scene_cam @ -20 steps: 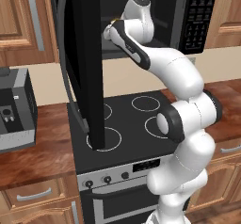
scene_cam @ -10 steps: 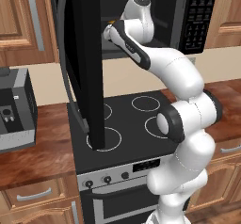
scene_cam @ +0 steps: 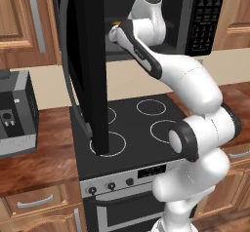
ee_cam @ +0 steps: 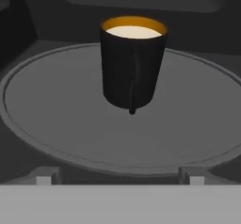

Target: Pick the mug from the counter and place it inside the microwave. Then close the microwave.

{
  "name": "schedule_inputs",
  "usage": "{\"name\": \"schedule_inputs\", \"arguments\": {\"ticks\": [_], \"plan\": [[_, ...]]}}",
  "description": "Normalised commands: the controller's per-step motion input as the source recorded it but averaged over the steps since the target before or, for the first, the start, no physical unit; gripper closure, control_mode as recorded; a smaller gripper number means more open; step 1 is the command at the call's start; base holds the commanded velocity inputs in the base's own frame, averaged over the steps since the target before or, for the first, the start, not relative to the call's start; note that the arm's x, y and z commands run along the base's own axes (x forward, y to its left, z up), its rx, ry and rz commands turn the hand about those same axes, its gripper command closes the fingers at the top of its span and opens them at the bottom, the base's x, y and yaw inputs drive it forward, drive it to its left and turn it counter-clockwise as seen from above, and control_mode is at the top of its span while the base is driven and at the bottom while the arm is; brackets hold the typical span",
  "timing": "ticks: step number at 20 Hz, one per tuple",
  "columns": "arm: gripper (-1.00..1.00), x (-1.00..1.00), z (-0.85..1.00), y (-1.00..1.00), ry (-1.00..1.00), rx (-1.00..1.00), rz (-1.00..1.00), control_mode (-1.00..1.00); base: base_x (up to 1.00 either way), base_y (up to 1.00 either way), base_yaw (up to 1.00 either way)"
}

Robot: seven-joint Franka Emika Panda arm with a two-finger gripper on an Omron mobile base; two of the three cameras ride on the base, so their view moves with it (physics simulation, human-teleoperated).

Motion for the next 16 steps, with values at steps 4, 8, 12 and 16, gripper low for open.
{"name": "schedule_inputs", "arguments": {"ticks": [4,8,12,16], "plan": [[-1.00,-0.77,0.00,-0.07,-0.12,0.00,0.00,-1.00,0.00,0.00,0.00],[-1.00,-0.67,-0.10,-0.13,-0.17,0.00,0.00,-1.00,0.00,0.00,0.00],[-1.00,-0.80,-0.01,-0.11,-0.20,0.00,0.00,-1.00,0.00,0.00,0.00],[-1.00,-0.83,0.23,-0.17,-0.10,0.00,0.00,-1.00,0.00,0.00,0.00]]}}
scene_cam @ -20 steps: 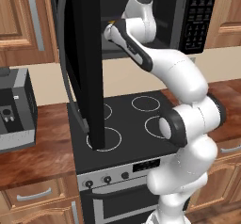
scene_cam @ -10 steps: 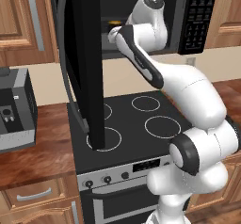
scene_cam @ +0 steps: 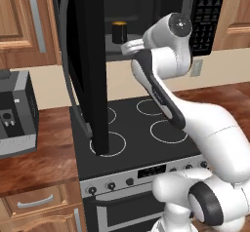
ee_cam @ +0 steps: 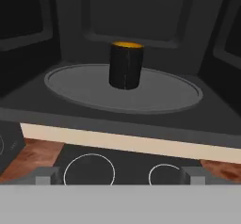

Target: Pick the mug from the counter and place it inside the microwave. Then close the microwave.

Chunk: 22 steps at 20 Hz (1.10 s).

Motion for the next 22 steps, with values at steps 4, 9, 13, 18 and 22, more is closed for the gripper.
{"name": "schedule_inputs", "arguments": {"ticks": [4,9,13,18,22], "plan": [[-1.00,-0.76,0.58,-0.12,0.00,0.02,0.00,-1.00,0.00,0.00,0.00],[-1.00,-0.76,0.26,-0.09,0.03,0.01,0.00,-1.00,0.00,0.00,0.00],[-1.00,-0.76,0.04,-0.09,0.06,0.00,0.00,-1.00,0.00,0.00,0.00],[-1.00,-0.86,0.00,-0.06,0.01,0.00,0.00,-1.00,0.00,0.00,0.00],[-1.00,-0.74,0.00,0.00,0.00,0.00,0.00,-1.00,0.00,0.00,0.00]]}}
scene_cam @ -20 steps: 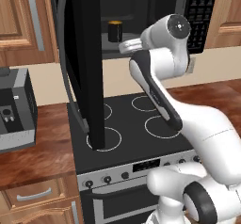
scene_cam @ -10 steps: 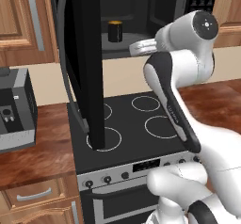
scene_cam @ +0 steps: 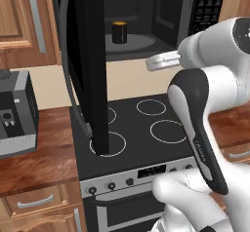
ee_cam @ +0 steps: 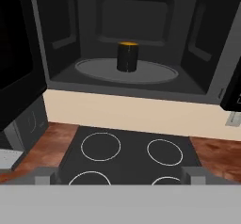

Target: Pick the mug from the counter and place it inside the microwave. Then close the microwave.

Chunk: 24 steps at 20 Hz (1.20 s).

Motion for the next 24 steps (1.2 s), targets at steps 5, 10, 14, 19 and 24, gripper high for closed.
{"name": "schedule_inputs", "arguments": {"ticks": [5,10,14,19,24], "plan": [[-1.00,-0.57,0.00,0.00,0.01,0.00,0.00,-1.00,0.00,0.00,0.00],[-1.00,-0.52,0.00,0.00,0.04,0.00,0.00,-1.00,0.00,0.00,0.00],[-1.00,-0.50,0.00,0.00,0.02,0.00,0.00,-1.00,0.00,0.00,0.00],[-1.00,-0.63,0.00,0.00,0.00,0.00,0.00,-1.00,0.00,0.00,0.00],[-1.00,-0.59,0.00,0.00,-0.01,0.00,0.00,-1.00,0.00,0.00,0.00]]}}
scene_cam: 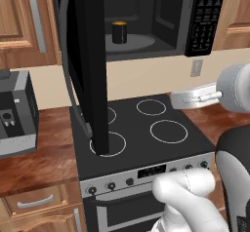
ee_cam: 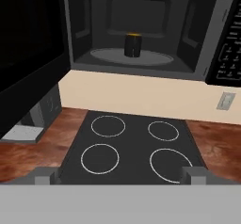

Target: Pick the mug from the counter and place it inside the microwave. Then close the microwave.

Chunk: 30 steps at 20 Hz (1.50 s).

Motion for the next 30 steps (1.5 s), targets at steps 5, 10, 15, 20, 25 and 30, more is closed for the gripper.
{"name": "schedule_inputs", "arguments": {"ticks": [5,10,15,20,25,30], "plan": [[-1.00,-0.32,0.00,0.00,-0.06,0.00,0.00,-1.00,0.00,0.00,0.00],[-1.00,-0.30,0.00,0.00,-0.16,0.00,-0.02,-1.00,0.00,0.00,0.00],[-1.00,-0.25,0.00,0.00,-0.21,0.00,-0.07,-1.00,0.00,0.00,0.00],[-1.00,-0.35,0.07,0.00,-0.16,0.00,-0.09,-1.00,0.00,0.00,0.00],[-1.00,-0.44,0.19,0.00,-0.03,0.00,-0.09,-1.00,0.00,0.00,0.00],[-1.00,-0.41,0.11,0.00,0.00,0.00,-0.10,-1.00,0.00,0.00,0.00]]}}
